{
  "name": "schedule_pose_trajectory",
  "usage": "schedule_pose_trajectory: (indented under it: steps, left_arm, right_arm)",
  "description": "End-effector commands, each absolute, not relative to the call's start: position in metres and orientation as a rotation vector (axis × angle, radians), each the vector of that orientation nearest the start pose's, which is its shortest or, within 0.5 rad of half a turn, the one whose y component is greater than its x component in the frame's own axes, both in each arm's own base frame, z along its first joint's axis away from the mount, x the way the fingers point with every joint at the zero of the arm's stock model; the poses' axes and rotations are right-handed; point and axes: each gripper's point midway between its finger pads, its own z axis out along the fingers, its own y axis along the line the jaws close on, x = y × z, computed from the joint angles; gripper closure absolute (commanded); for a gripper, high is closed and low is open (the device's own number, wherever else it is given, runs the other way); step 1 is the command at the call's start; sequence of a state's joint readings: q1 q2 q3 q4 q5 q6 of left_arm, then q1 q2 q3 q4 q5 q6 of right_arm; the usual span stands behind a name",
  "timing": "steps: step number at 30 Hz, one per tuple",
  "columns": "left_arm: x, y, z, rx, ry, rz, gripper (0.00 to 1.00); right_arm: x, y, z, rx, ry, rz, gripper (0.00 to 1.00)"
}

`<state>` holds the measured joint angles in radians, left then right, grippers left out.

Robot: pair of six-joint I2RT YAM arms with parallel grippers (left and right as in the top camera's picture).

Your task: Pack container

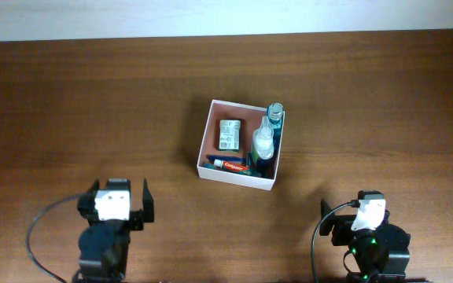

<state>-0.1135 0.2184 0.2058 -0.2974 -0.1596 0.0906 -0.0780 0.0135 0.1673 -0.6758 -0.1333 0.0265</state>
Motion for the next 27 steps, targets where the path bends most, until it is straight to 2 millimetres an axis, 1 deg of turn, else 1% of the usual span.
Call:
schedule_pose_trajectory:
  steps: [1,2,4,7,27]
  left_arm:
    - [0.2381,-0.0028,0.1353,0.106,1.853,0.123,0.01]
    - [0.2375,-0.0028,0.1311,0.105,1.849,0.123,0.01]
    - [0.2381,-0.0028,0.137,0.1,1.811,0.121,0.01]
    - [0.2377,-0.0027,0.1401,0.097,1.795,0.12,0.01]
    - [0.2377,-0.0027,0.1402,0.097,1.795,0.12,0.01]
  right_arm:
    - [0.2021,0.0079,0.0919,0.037,2.083,0.122,0.01]
    - [0.2021,0.0079,0.0919,0.037,2.083,0.122,0.01]
    - [0.2021,0.0079,0.0919,0.037,2.083,0.122,0.01]
    - [0.2021,0.0079,0.0919,0.037,2.083,0.122,0.01]
    - [0.2021,0.0079,0.0919,0.037,2.083,0.122,0.01]
